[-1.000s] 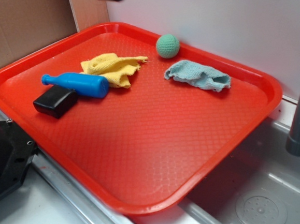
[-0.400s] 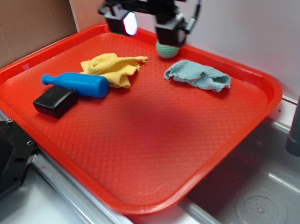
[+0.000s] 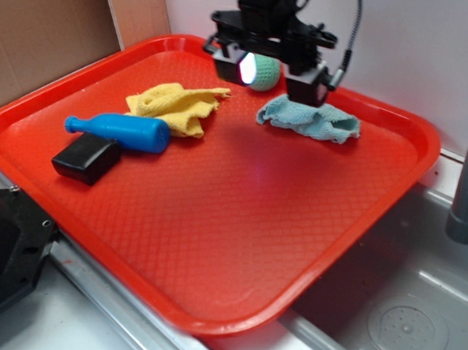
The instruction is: Grab the blue cloth.
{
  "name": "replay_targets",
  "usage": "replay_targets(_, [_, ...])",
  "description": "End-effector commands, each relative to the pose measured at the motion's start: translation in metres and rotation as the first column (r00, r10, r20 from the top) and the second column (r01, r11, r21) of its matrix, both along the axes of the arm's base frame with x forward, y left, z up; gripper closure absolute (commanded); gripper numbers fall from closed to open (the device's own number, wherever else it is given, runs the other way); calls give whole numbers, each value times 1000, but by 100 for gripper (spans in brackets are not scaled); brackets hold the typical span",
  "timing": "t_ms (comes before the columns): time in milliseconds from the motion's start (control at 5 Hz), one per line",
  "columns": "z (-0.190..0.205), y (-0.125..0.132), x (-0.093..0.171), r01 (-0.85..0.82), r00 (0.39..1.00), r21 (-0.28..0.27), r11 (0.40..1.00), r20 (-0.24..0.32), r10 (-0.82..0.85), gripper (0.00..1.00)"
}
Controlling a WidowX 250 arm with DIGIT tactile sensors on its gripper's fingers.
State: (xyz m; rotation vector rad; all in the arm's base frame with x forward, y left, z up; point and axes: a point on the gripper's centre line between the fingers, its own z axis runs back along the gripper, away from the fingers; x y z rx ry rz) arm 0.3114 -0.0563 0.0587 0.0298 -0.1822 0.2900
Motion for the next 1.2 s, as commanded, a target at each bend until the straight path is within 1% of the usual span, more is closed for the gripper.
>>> replay_targets(0, [-15,8,36,26,999,-2,1000,22,-26,0])
replay_targets(200, [-33,5,40,52,999,-3,999,-11,-52,0])
replay_targets(400, [-44,6,42,53,998,19,998,-24,-53,100])
replay_targets(600, [-48,7,43,55,998,32,998,-23,-54,100])
replay_targets(1000, [-42,17,42,40,998,1,999,-39,-40,100])
